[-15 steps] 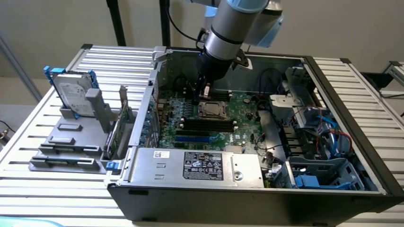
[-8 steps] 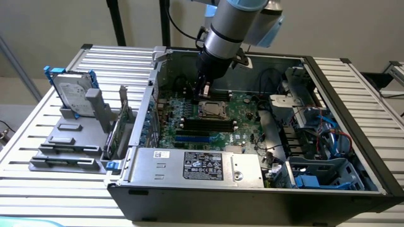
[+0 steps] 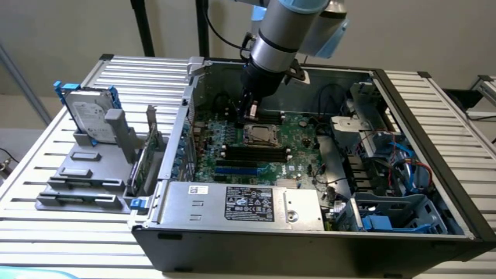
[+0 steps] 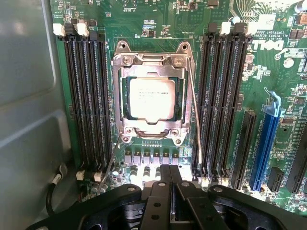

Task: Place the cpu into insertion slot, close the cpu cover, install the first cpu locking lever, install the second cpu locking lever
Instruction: 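Install the first cpu locking lever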

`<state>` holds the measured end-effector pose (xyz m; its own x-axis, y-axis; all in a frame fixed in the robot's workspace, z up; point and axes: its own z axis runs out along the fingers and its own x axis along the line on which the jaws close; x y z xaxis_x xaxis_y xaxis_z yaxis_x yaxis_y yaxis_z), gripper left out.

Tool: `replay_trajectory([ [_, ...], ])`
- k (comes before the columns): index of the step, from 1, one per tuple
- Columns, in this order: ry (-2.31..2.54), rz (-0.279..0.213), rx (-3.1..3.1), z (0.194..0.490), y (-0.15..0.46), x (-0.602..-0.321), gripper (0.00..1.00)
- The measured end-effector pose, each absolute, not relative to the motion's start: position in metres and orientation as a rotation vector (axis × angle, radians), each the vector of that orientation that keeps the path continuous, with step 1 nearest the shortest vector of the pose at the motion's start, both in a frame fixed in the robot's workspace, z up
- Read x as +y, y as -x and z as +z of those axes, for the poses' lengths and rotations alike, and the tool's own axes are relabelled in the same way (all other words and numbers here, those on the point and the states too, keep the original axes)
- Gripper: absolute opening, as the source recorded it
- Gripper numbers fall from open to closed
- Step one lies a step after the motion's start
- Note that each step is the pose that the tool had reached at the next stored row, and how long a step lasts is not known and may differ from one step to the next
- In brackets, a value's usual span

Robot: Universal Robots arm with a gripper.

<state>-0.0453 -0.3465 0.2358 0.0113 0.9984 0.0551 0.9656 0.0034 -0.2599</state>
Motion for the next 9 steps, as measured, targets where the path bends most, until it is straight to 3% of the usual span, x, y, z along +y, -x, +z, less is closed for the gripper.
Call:
replay_trajectory([
  [9,2.067,0.209,-2.042,0.24,0.057,-0.347,0.11],
])
